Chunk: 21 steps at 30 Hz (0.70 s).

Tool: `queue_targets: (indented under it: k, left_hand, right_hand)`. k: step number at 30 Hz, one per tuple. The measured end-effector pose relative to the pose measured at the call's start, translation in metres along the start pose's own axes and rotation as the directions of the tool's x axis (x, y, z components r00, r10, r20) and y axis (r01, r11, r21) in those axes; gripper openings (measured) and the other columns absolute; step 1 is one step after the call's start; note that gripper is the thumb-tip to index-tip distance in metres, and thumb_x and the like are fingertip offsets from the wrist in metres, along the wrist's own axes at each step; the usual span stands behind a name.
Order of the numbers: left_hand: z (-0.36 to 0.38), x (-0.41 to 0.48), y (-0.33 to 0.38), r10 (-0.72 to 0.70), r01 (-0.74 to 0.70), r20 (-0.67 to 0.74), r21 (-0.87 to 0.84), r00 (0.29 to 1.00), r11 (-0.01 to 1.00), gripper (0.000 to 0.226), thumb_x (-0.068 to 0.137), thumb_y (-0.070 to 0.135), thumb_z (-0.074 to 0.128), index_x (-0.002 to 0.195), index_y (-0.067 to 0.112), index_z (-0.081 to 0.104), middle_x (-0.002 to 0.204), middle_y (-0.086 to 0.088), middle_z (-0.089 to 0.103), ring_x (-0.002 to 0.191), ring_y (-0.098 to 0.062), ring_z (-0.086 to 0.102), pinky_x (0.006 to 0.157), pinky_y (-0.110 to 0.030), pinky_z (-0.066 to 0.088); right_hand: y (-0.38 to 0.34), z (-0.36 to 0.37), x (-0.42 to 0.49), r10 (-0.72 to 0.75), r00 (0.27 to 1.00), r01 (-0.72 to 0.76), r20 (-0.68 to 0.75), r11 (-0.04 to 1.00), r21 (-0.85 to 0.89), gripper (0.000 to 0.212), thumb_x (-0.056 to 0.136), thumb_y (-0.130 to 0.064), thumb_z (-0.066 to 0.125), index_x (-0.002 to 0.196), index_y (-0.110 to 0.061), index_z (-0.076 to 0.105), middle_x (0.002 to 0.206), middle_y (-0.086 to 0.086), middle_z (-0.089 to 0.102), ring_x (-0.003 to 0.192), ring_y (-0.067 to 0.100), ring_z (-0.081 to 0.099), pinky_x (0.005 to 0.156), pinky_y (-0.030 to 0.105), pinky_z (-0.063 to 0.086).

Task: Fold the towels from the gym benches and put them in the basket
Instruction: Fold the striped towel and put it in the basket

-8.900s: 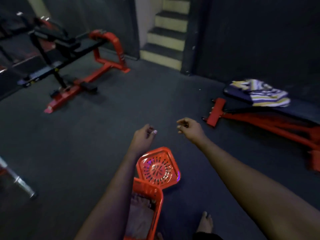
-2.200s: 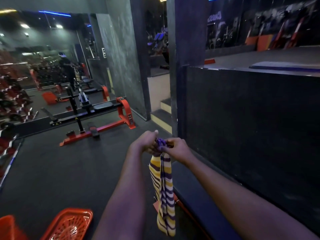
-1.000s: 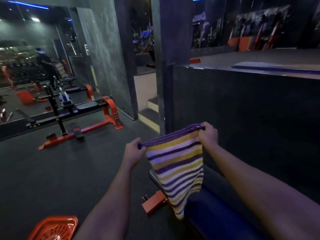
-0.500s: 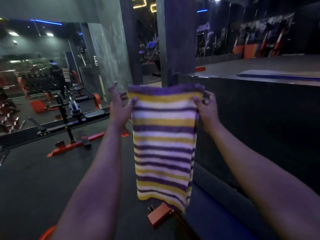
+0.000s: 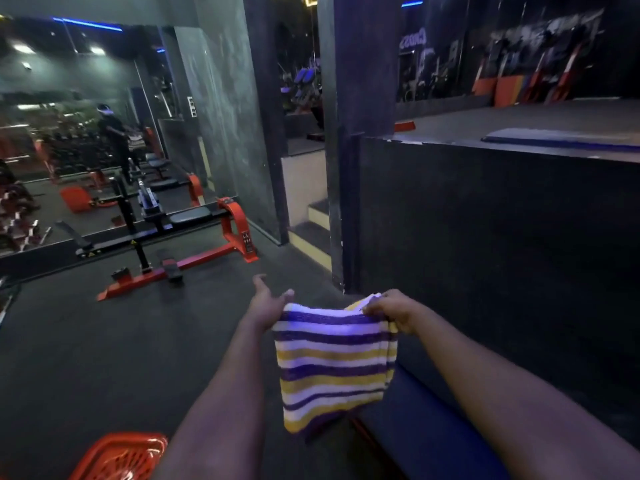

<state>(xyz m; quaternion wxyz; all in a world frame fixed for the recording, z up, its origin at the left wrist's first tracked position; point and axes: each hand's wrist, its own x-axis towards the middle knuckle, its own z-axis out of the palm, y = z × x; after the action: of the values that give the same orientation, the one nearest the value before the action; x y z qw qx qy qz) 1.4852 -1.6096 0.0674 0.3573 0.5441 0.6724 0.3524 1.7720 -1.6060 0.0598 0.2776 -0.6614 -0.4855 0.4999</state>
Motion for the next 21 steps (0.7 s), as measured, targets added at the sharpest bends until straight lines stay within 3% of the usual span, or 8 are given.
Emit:
queue_targets:
  k: [3, 4, 6, 8, 10, 12, 17, 21]
  left_hand:
    - [-0.008, -0.001, -0.011, -0.047, -0.043, 0.333, 0.259, 0.942, 0.965, 0.092, 0.073, 0.012, 0.080, 0.142, 0.032, 0.023, 0.102, -0.011, 0.062, 0.086, -0.021, 0.060, 0.076, -0.032, 0.052]
    - [-0.007, 0.000, -0.013, -0.008, -0.102, 0.313, 0.333, 0.950, 0.937, 0.083, 0.071, 0.009, 0.080, 0.140, 0.027, 0.035, 0.102, -0.012, 0.065, 0.082, -0.019, 0.059, 0.074, -0.029, 0.051]
    - [-0.006, 0.002, -0.008, 0.161, -0.179, 0.084, 0.329, 0.983, 0.927, 0.060, 0.074, 0.012, 0.080, 0.128, 0.020, 0.056, 0.110, -0.013, 0.067, 0.088, -0.021, 0.061, 0.076, -0.023, 0.046]
    - [-0.006, 0.003, 0.002, 0.185, -0.169, -0.087, 0.162, 0.979, 0.972, 0.056, 0.079, 0.019, 0.079, 0.129, 0.019, 0.053, 0.110, -0.009, 0.065, 0.097, -0.025, 0.062, 0.080, -0.025, 0.045]
    - [-0.004, 0.004, 0.007, 0.120, -0.127, 0.061, 0.139, 0.991, 0.982, 0.062, 0.078, 0.018, 0.080, 0.129, 0.022, 0.044, 0.107, -0.006, 0.062, 0.094, -0.025, 0.061, 0.074, -0.031, 0.053]
    - [-0.004, 0.002, 0.007, 0.098, -0.137, 0.144, 0.293, 0.985, 0.946, 0.055, 0.077, 0.008, 0.076, 0.123, 0.021, 0.049, 0.088, -0.003, 0.061, 0.076, -0.019, 0.059, 0.059, -0.025, 0.049]
    - [-0.010, 0.002, 0.010, 0.212, -0.188, 0.000, 0.467, 0.977, 0.864, 0.022, 0.081, 0.015, 0.074, 0.103, 0.020, 0.076, 0.088, -0.001, 0.067, 0.079, -0.012, 0.057, 0.071, -0.018, 0.041]
    - [-0.016, 0.007, 0.009, 0.144, -0.129, -0.007, 0.388, 0.990, 0.913, 0.022, 0.080, 0.012, 0.076, 0.102, 0.013, 0.076, 0.096, -0.008, 0.073, 0.079, -0.015, 0.060, 0.072, -0.021, 0.043]
  right_hand:
    - [0.001, -0.008, -0.014, 0.033, 0.989, -0.011, 0.147, 0.989, -0.146, 0.063, 0.078, 0.009, 0.067, 0.125, -0.023, 0.039, 0.110, 0.013, 0.050, 0.097, 0.029, 0.065, 0.073, 0.037, 0.061]
    - [0.003, -0.009, -0.012, -0.006, 0.992, 0.030, 0.129, 0.982, -0.186, 0.060, 0.078, 0.011, 0.063, 0.123, -0.022, 0.044, 0.111, 0.012, 0.052, 0.100, 0.030, 0.064, 0.079, 0.040, 0.061]
    - [0.001, -0.009, -0.006, -0.161, 0.986, 0.155, -0.036, 0.978, -0.140, 0.045, 0.076, 0.008, 0.060, 0.109, -0.023, 0.059, 0.112, 0.013, 0.061, 0.099, 0.027, 0.065, 0.082, 0.043, 0.060]
    - [-0.003, -0.010, 0.001, -0.201, 0.963, 0.203, -0.182, 0.979, -0.009, 0.038, 0.074, -0.001, 0.061, 0.100, -0.029, 0.059, 0.110, 0.012, 0.065, 0.092, 0.026, 0.066, 0.073, 0.042, 0.060]
    - [-0.003, -0.007, 0.001, -0.199, 0.975, 0.195, -0.100, 0.980, -0.043, 0.042, 0.077, -0.003, 0.067, 0.109, -0.026, 0.053, 0.107, 0.009, 0.062, 0.090, 0.025, 0.062, 0.068, 0.039, 0.056]
    - [0.000, -0.008, 0.001, -0.218, 0.973, 0.199, -0.071, 0.957, -0.212, 0.040, 0.075, -0.001, 0.067, 0.108, -0.022, 0.060, 0.109, 0.007, 0.064, 0.096, 0.024, 0.063, 0.077, 0.038, 0.057]
    - [-0.006, -0.015, 0.001, -0.196, 0.965, 0.155, -0.174, 0.963, -0.221, 0.026, 0.080, 0.002, 0.059, 0.087, -0.018, 0.073, 0.095, 0.009, 0.069, 0.088, 0.024, 0.070, 0.073, 0.043, 0.063]
    - [-0.018, -0.022, 0.007, -0.204, 0.979, 0.193, 0.002, 0.922, -0.336, 0.033, 0.072, 0.003, 0.071, 0.101, -0.013, 0.071, 0.103, 0.010, 0.069, 0.093, 0.023, 0.069, 0.080, 0.041, 0.061]
